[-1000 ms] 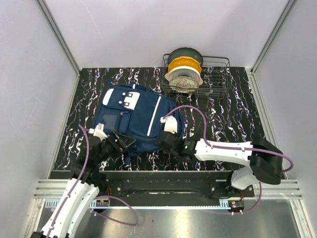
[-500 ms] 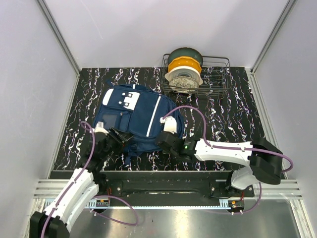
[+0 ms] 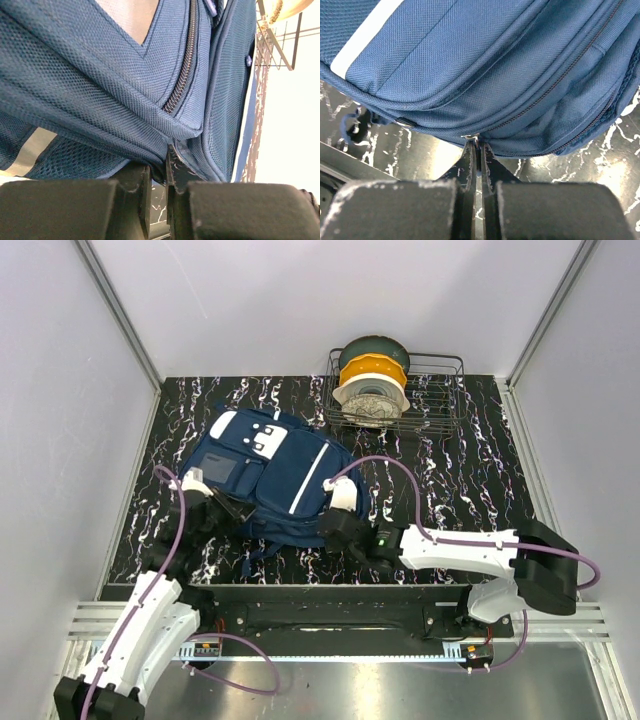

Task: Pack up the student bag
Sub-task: Zip the student bag at the center of the board.

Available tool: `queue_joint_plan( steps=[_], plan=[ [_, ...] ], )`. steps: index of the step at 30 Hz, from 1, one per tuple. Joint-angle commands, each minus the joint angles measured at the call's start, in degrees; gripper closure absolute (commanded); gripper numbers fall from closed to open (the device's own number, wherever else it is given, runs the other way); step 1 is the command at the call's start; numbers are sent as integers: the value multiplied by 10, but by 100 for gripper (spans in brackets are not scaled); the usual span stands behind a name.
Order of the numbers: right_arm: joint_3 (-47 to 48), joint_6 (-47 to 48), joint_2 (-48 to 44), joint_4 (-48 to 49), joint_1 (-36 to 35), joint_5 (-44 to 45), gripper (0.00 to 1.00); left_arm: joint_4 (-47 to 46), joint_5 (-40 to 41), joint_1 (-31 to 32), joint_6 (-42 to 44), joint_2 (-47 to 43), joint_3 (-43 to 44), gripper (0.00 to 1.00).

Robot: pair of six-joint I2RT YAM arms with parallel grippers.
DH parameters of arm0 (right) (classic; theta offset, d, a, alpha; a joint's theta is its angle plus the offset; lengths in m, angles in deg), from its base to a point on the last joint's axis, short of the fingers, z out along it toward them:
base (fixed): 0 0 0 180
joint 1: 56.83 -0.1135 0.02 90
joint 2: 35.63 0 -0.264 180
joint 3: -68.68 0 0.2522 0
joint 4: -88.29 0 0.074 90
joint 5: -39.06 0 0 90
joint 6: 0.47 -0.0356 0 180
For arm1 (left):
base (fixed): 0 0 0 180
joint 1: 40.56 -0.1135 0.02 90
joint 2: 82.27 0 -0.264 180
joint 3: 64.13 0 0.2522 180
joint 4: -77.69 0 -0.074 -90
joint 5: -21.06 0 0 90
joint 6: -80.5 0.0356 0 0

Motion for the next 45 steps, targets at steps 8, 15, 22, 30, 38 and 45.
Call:
queue_joint_plan(
  steps=[8, 15, 22, 30, 38, 45],
  plan=[
    [-45, 25, -60, -45, 75, 58, 100, 64, -56, -167, 188, 17, 69, 100],
    [-49, 57, -55, -43, 97, 58, 100, 73, -104, -197, 227, 42, 98, 100],
    [-48, 67, -42, -24, 135, 29, 100, 96, -332, -339, 325, 135, 149, 100],
    [-49, 91, -45, 18, 135, -27, 100, 86, -402, -348, 335, 206, 179, 100],
    [-29, 59, -40, 28, 83, -77, 100, 97, -358, -347, 270, 102, 137, 17],
    [-34, -43, -20, 26, 78, -78, 100, 203, -295, -347, 200, -49, 90, 1]
  ],
)
